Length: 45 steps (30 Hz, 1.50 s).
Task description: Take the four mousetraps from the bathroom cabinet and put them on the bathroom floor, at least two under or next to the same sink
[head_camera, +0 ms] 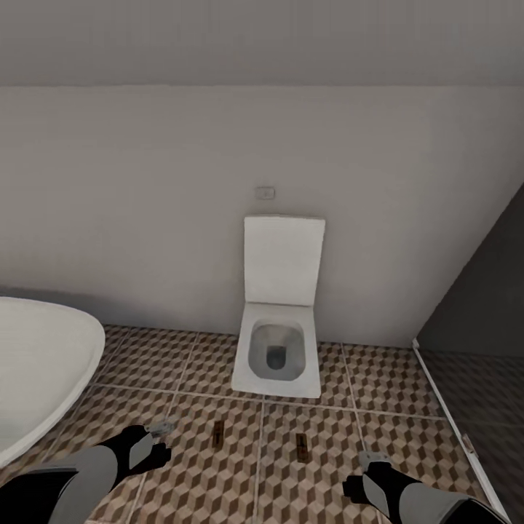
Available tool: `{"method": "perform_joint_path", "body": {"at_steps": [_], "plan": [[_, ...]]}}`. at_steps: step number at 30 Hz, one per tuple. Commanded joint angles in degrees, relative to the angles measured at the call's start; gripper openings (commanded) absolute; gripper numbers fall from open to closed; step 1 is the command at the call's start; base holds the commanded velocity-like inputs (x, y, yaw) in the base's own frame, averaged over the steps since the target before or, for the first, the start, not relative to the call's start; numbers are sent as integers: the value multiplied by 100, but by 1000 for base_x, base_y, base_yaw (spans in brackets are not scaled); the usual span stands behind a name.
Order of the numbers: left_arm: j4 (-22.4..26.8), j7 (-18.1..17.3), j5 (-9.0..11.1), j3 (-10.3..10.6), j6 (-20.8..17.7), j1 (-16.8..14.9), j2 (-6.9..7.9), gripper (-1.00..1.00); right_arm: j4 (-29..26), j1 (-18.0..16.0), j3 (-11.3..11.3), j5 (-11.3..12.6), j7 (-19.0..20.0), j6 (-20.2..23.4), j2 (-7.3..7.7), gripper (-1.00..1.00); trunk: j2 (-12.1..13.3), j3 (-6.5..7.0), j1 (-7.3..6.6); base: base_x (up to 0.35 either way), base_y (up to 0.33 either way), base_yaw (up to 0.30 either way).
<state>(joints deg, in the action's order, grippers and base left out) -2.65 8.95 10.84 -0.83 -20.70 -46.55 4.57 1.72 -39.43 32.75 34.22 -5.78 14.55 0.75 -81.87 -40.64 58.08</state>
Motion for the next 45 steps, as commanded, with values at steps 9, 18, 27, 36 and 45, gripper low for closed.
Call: {"method": "perform_joint_path", "body": {"at_steps": [9,18,27,36,45], "plan": [[-10,20,49,-7,3,200,-14,100,3,241,49,50,-11,22,190,100,360,229,-198,0,0,160],[-8,8,56,-12,12,379,-12,100,3,512,44,56,-11,22,242,100,721,463,-396,0,0,141],[-8,-10,56,-35,39,592,-7,100,4,713,46,58,-11,22,321,100,1082,697,-594,0,0,132],[-8,-15,58,-39,69,709,-2,100,10,889,40,65,-11,22,384,100,1443,933,-791,0,0,118],[-3,-16,134,-40,74,730,0,100,11,1047,39,69,-18,22,403,100,1804,1169,-989,0,0,96]]}}
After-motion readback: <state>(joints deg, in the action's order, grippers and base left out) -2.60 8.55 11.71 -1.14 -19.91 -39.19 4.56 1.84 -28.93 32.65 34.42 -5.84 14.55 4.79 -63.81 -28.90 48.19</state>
